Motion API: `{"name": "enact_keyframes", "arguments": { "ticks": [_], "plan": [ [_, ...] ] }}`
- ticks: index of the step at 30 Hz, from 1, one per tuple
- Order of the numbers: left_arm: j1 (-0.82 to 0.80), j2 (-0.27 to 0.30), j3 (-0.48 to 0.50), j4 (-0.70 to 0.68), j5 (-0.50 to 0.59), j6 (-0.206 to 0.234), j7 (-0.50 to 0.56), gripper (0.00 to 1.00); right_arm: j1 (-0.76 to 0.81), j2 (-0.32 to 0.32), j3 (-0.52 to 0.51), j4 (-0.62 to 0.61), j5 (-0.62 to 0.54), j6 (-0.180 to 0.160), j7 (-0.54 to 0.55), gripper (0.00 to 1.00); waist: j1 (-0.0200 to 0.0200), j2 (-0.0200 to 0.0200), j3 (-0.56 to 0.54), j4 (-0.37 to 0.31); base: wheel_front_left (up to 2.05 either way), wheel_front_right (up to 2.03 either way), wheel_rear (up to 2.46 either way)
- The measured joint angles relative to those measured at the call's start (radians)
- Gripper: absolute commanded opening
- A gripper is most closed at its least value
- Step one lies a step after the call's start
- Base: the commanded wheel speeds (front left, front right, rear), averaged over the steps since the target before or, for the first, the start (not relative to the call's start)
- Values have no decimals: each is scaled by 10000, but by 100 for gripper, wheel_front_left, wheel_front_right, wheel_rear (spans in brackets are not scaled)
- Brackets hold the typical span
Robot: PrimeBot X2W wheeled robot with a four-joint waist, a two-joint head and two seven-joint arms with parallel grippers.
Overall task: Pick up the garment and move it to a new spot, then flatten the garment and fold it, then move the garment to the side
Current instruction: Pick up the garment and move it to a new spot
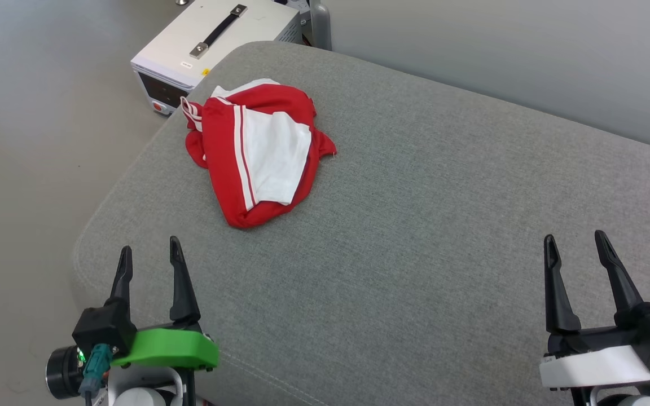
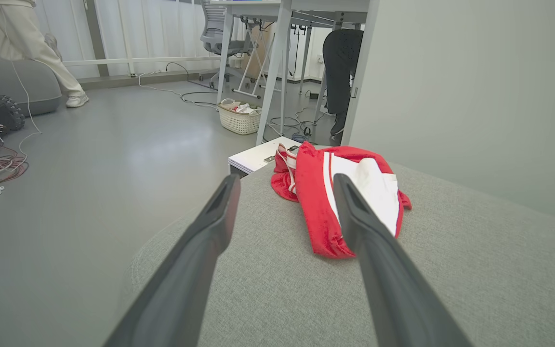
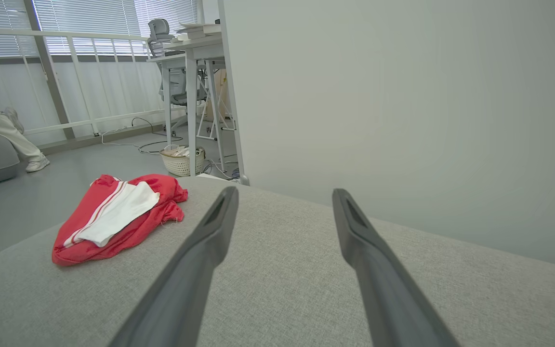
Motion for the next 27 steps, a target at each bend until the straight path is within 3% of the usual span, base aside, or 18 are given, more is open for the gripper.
{"name": "enact_keyframes", "arguments": {
  "ticks": [5,12,21,27],
  "plan": [
    [-846,-4,247,130,165,-435,0,100,-222,-19,73,-102,-238,0,2,100,0,0,268,-198,0,0,0],
    [-3310,119,1551,706,364,-1312,0,100,-787,-556,201,-460,-282,0,2,100,0,0,1036,-621,0,0,0],
    [-6467,1327,2322,2959,-117,-2270,88,100,-1591,-1237,33,-1122,-267,0,0,100,2,0,2516,-1343,0,0,0],
    [-7995,2401,1896,4554,-1106,-2545,2217,100,-1917,-1452,-52,-1448,-234,0,0,100,2,0,3471,-1809,0,0,0]
  ]
}}
